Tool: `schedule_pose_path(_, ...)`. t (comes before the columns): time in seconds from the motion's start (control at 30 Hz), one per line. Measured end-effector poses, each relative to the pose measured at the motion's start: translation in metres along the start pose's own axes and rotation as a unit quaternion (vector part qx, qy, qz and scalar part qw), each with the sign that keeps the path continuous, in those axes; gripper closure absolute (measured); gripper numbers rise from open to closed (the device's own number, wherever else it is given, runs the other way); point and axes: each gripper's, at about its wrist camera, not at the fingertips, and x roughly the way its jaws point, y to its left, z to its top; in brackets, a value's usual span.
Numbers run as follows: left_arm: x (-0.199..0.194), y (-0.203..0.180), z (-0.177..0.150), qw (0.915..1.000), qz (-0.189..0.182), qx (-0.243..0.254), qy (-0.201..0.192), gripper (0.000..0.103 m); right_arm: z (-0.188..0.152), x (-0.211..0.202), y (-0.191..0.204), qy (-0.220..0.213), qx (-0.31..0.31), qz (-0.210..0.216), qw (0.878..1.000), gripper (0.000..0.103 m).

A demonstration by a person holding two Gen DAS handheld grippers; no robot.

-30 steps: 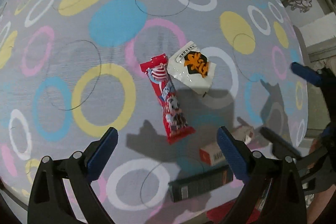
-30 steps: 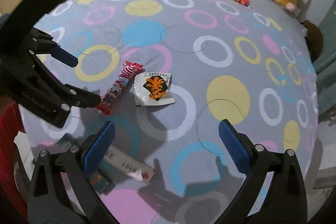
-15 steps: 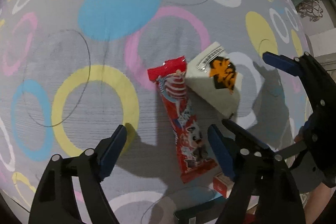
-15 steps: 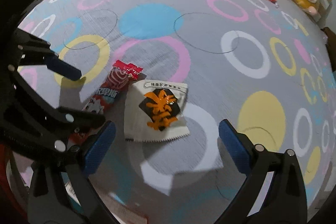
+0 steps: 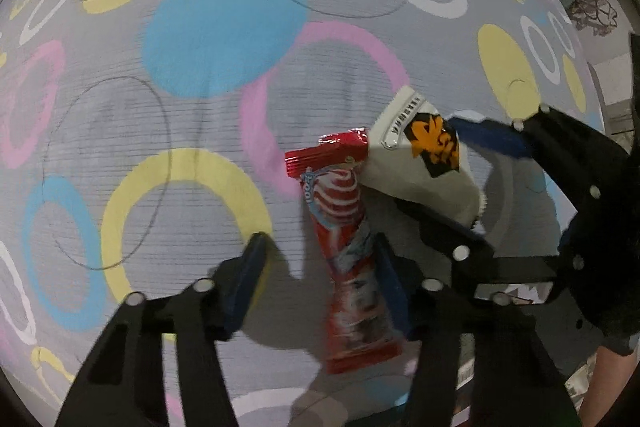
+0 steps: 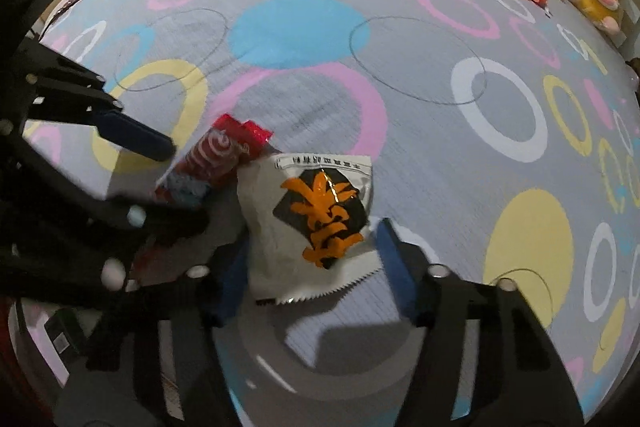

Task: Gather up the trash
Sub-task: 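Grasp the red candy wrapper with the left tool while the right tool grasps the white snack packet, then carry the red wrapper and white packet over the white plastic bag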

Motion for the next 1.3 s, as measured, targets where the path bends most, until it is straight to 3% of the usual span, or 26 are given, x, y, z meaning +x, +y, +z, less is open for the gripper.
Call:
schedule_pose_path(0.1, -0.004, 0.009, -0.001, 1.0, 0.001, -0.004, -0.002, 0.07, 0.001, -0.002, 0.006, -0.001, -0.01, 0.004, 1.0, 0.076)
schedule_pose_path(0.17, -0.007, 0.014, -0.003, 0.9999, 0.003, -0.007, -0.007, 0.077, 0.002, -0.002, 0.01, -0.003, -0.016, -0.007, 1.0, 0.078)
schedule_pose_path(0.33, -0.016, 0.029, -0.012, 0.9998, -0.007, -0.015, -0.014, 0.083, 0.0, -0.006, 0.014, -0.014, -0.002, -0.019, 1.0, 0.09)
schedule_pose_path(0.67, -0.044, 0.046, -0.025, 0.9992, -0.015, -0.022, -0.028, 0.085, -0.018, -0.045, 0.013, -0.042, 0.077, -0.057, 0.995, 0.091)
schedule_pose_path(0.97, -0.091, 0.051, -0.055, 0.9982, -0.021, -0.006, -0.056, 0.085, -0.043, -0.118, 0.041, -0.072, 0.119, -0.095, 0.986, 0.091)
schedule_pose_path(1.17, -0.11, 0.024, -0.067, 0.9976, -0.018, 0.012, -0.066, 0.085, -0.066, -0.16, 0.057, -0.082, 0.155, -0.116, 0.978, 0.091)
schedule_pose_path(1.3, -0.135, 0.015, -0.096, 0.996, -0.007, 0.04, -0.079, 0.085, -0.085, -0.191, 0.074, -0.087, 0.171, -0.131, 0.973, 0.091)
